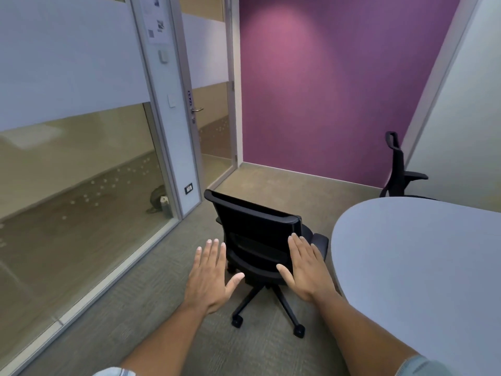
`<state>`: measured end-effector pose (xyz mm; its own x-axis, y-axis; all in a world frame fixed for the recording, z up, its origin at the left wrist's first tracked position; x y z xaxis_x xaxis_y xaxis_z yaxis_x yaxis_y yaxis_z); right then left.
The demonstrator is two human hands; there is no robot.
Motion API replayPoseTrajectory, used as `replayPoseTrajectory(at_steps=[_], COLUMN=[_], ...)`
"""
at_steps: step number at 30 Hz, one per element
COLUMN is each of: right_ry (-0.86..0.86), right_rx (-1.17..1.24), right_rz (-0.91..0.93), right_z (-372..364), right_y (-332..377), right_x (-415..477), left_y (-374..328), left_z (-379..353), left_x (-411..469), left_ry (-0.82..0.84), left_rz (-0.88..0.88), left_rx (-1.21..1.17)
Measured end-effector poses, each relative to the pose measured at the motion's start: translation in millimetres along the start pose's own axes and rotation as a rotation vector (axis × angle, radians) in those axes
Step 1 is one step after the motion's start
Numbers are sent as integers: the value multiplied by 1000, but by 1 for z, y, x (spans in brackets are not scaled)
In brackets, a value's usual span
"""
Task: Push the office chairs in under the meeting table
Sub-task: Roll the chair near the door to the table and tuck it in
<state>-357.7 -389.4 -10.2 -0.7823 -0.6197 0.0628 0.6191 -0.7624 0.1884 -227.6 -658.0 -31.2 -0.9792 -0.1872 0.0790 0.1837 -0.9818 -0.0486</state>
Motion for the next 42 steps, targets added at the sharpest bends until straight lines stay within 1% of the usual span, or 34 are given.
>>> replayPoseTrajectory(at_steps=[6,11,16,19,21,24,30,35,39,42], right_ry=[-93,-64,-7,63,77,92,31,-37,-99,-114], right_rx=[-39,-57,-66,-64,-104,-169,-192,-170,-143,-129], right_rz=[4,-15,-78,-157,-205,-223,-293,-342,-391,-423], right_z=[8,6,-1,-10,-13,-13,-15,-23,-24,-24], right_y=[-12,-11,-12,-17,-18,-14,-1,12,16,16], right_x=[107,162,203,220,228,229,226,225,220,217], left_y=[42,59,83,101,114,132,163,168,166,162], left_z=[27,47,43,28,21,15,-3,-10,-12,-16], left_x=[91,155,218,252,271,294,345,370,380,383], left_ry=[14,-13,24,107,165,269,172,19,-45,-69], left_rz=[10,-34,-75,-139,-180,-263,-379,-524,-558,-591], left_rx=[33,51,72,99,72,60,59,116,68,23])
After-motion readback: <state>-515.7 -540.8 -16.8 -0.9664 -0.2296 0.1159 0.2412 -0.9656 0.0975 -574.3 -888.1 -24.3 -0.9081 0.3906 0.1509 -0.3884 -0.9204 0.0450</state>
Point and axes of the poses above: each hand's wrist, its own x-axis towards the middle knuckle, its own z-axis out of the back of the hand, y = z × x, the point moved 1 cm from there along x, towards the middle knuckle, and after that the axes turned 5 degrees about y, right-handed, at the moved point
